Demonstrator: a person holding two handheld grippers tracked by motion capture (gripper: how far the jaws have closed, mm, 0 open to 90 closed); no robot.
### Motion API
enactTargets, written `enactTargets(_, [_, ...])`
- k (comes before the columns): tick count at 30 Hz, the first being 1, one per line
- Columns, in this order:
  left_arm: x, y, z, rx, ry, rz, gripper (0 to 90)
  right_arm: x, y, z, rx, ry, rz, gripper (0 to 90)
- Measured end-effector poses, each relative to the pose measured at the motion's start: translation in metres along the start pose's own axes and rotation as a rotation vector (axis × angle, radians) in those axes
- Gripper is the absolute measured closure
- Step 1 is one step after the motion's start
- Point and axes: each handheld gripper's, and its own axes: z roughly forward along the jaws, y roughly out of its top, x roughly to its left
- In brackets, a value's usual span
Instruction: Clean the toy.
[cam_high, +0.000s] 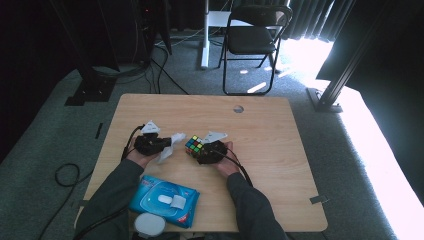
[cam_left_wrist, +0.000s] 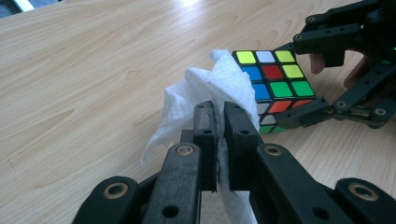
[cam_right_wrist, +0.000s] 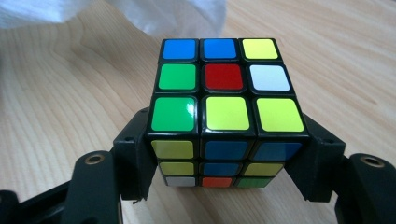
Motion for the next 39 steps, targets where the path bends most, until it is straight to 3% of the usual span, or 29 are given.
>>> enactTargets(14, [-0.005, 0.006, -0.004, -0.021, -0.004, 0.015, 85.0, 0.014, 0.007, -0.001, 0.008, 0.048, -0.043, 34.1])
enactTargets(27, [-0.013, 0.011, -0.003, -0.028, -0.018, 0.036, 85.2, 0.018, 0.013, -0.005, -0.016, 0.052, -0.039, 34.1])
enactTargets(39, [-0.021, 0.014, 0.005, -0.018, -0.034, 0.057, 85.3, 0.025, 0.021, -0.003, -0.016, 0.066, -0.065, 34.1])
